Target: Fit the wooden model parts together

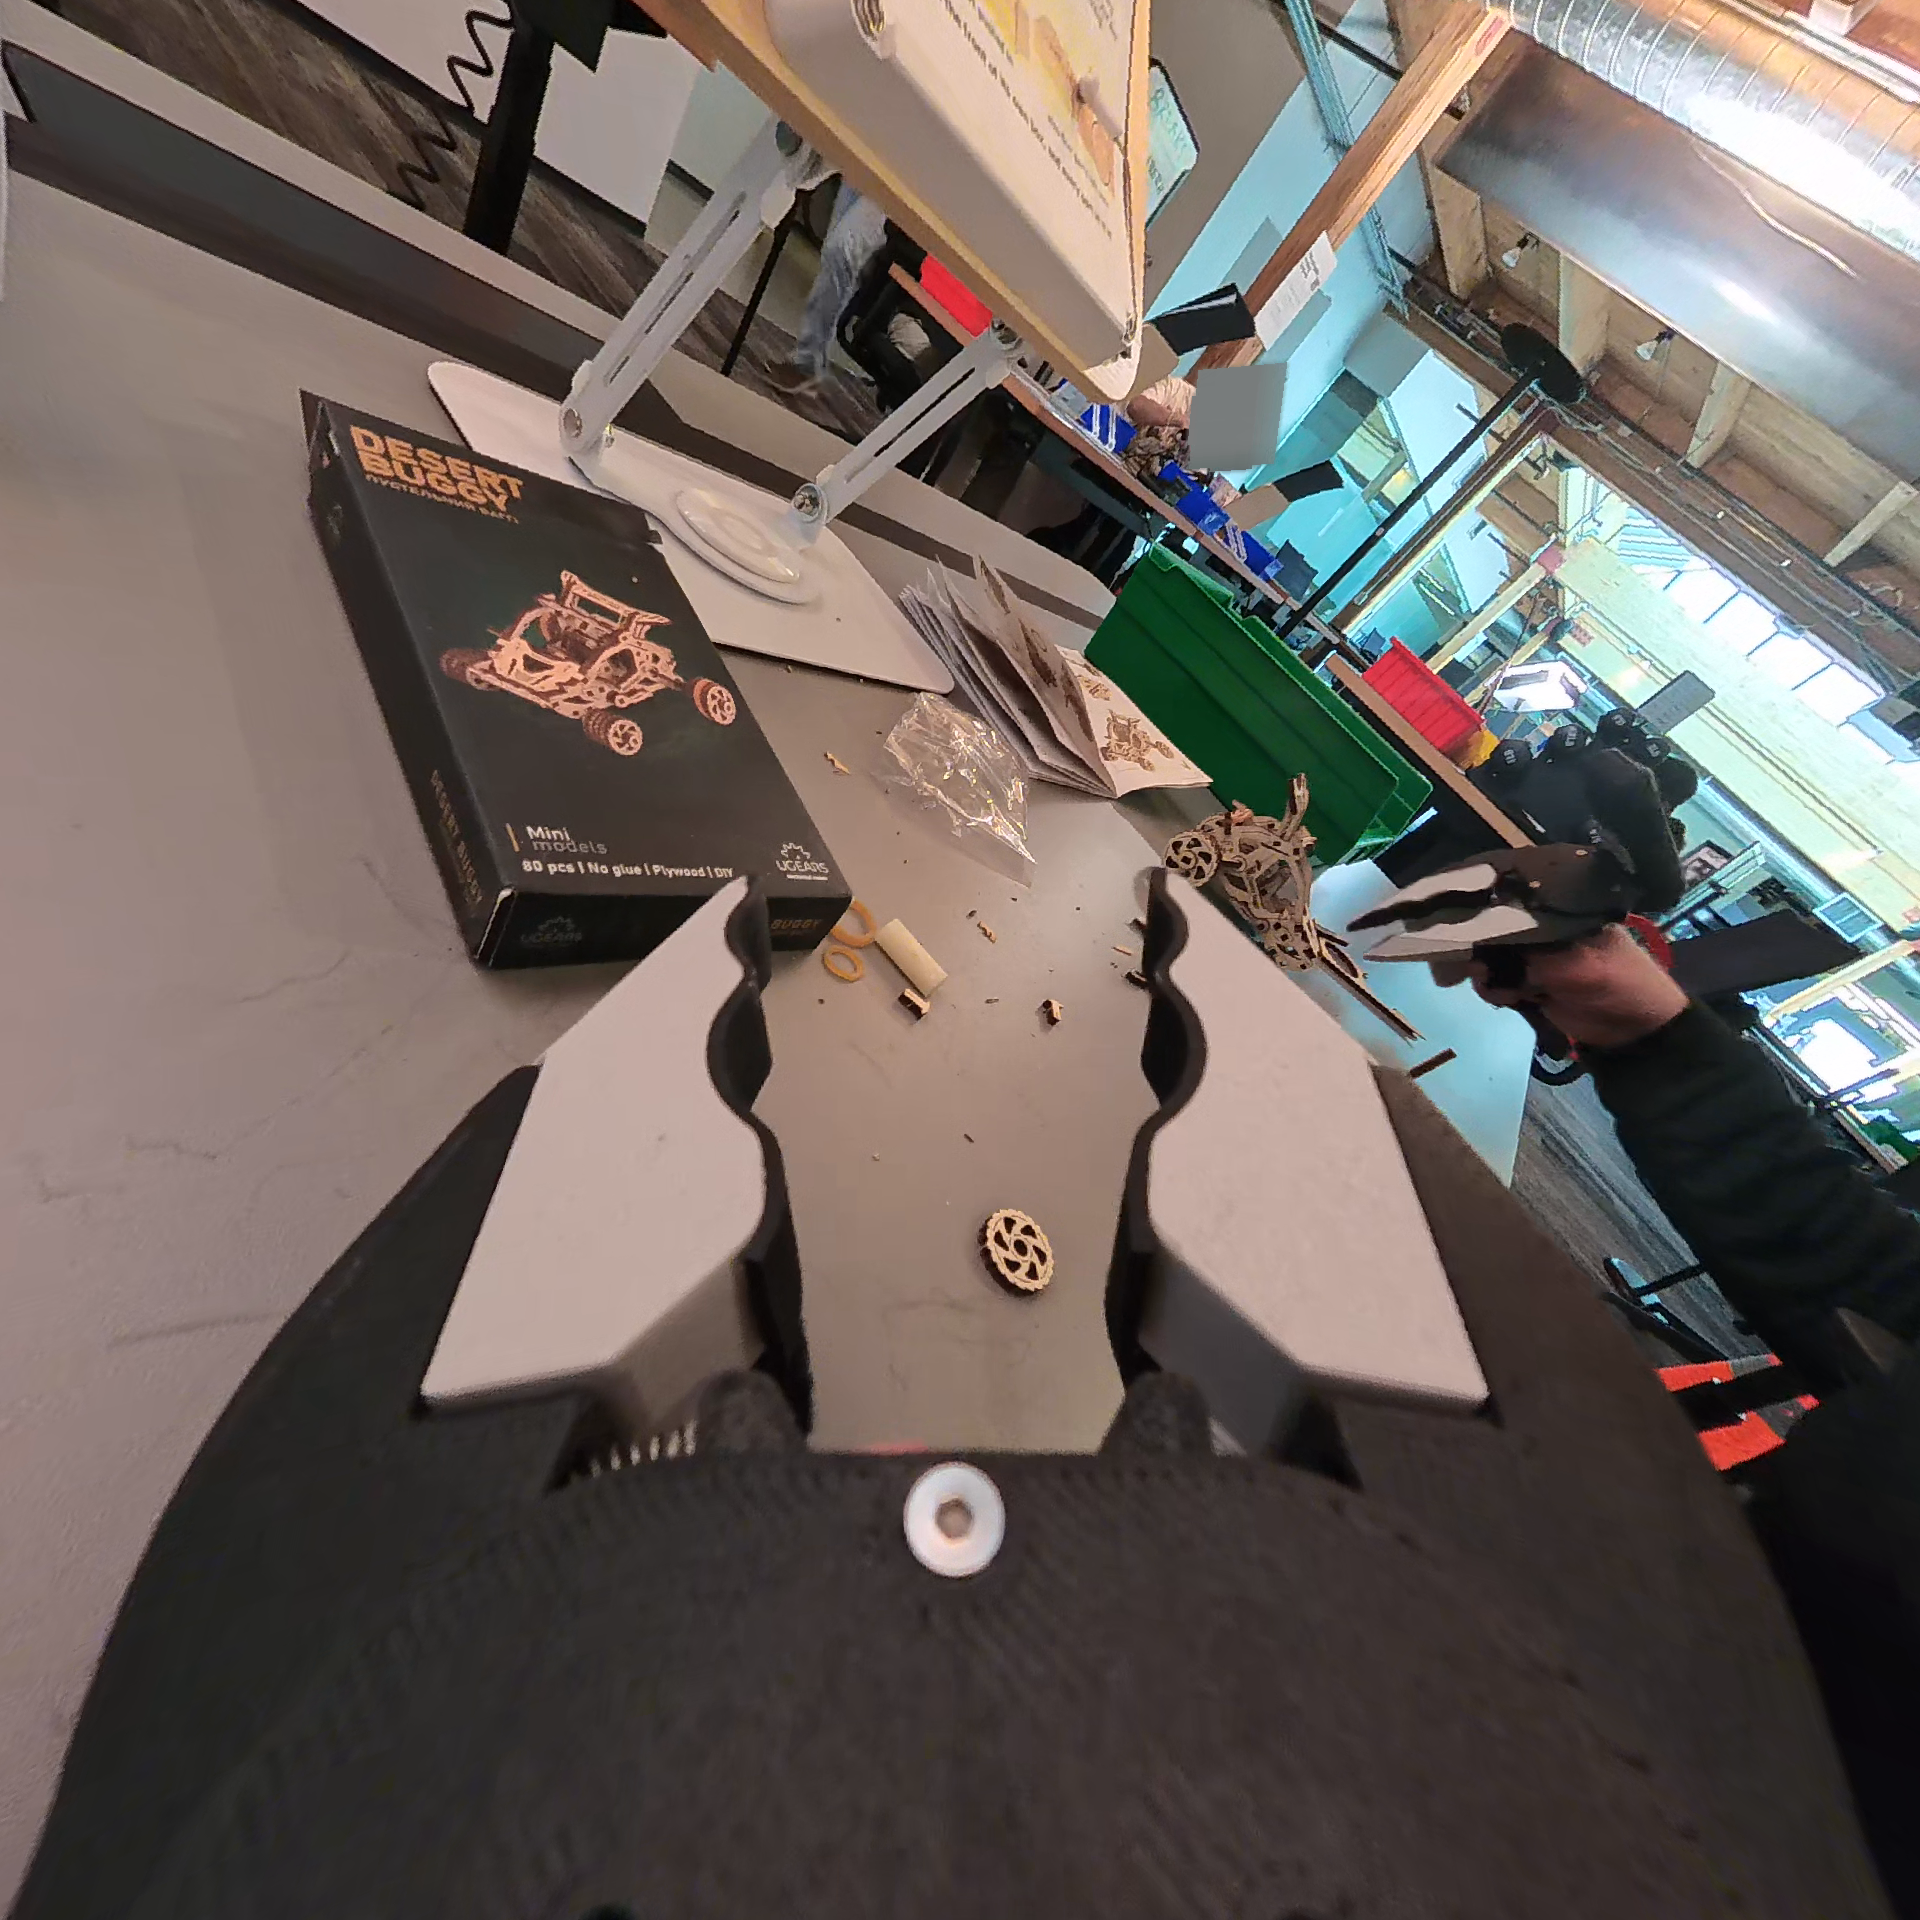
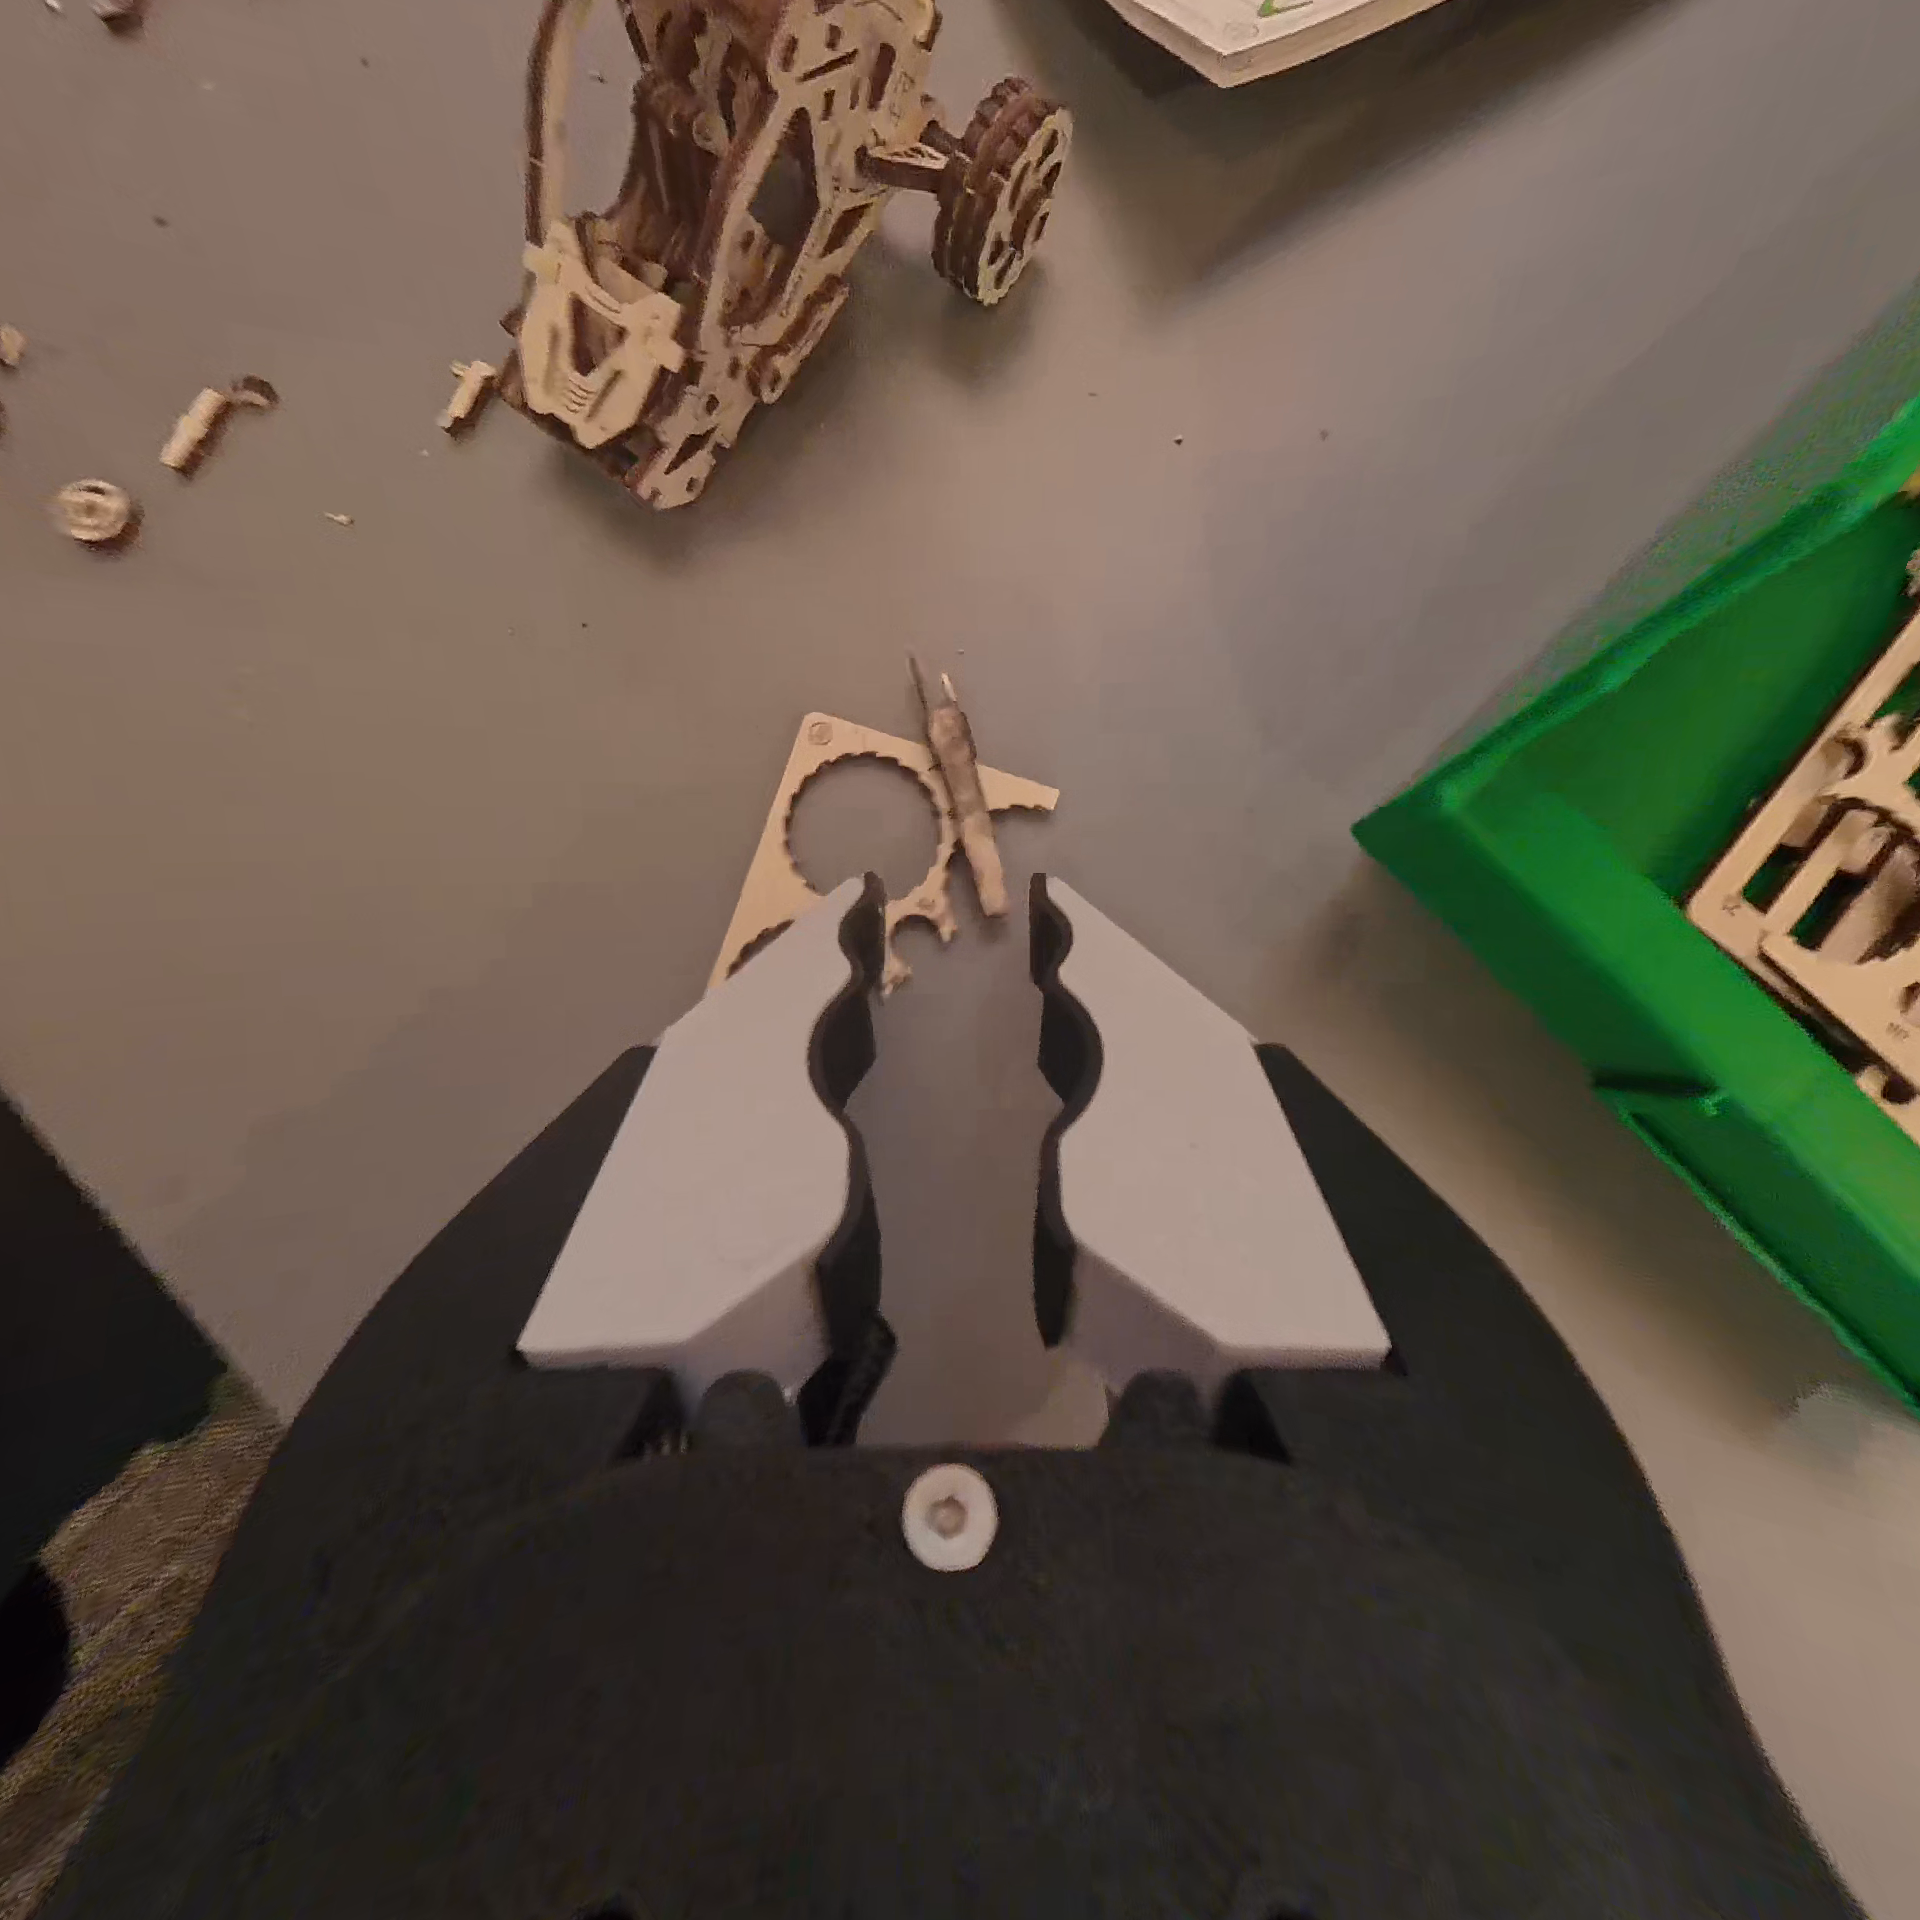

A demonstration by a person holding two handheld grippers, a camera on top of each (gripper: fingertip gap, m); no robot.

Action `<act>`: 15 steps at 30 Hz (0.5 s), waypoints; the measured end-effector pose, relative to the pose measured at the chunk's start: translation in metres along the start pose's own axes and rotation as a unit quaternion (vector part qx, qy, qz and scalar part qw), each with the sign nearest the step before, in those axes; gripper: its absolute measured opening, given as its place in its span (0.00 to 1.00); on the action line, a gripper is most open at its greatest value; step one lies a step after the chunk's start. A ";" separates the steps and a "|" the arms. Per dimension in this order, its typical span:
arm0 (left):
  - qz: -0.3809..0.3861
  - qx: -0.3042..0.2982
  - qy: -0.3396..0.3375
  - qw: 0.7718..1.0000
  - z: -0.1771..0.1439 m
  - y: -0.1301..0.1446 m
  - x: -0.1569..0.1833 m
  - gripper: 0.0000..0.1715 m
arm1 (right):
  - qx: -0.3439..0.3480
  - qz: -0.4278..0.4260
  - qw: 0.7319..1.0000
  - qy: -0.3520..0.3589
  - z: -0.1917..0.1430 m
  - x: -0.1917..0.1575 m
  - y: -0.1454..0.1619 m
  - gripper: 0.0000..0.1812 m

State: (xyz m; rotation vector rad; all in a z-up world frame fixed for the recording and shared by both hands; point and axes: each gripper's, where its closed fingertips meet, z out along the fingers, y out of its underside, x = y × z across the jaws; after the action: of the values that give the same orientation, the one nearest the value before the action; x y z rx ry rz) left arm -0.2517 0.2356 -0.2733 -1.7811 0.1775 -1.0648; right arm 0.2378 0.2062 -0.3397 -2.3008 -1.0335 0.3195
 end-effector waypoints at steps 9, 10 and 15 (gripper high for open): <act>0.001 0.009 0.006 1.000 -0.002 -0.002 0.002 0.40 | 0.013 0.025 0.999 -0.026 0.013 0.005 -0.008 0.02; 0.001 0.010 0.006 1.000 -0.002 -0.003 0.002 0.40 | 0.032 0.035 0.998 -0.034 0.010 0.004 -0.013 0.02; 0.002 0.012 0.009 1.000 -0.003 -0.003 0.003 0.41 | 0.078 0.040 0.995 -0.044 -0.006 0.001 -0.020 0.02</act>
State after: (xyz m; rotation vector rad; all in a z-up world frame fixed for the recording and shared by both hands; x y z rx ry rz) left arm -0.2531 0.2337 -0.2691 -1.7501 0.1781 -1.0771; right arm 0.2286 0.2151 -0.3229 -2.2069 -0.9248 0.5211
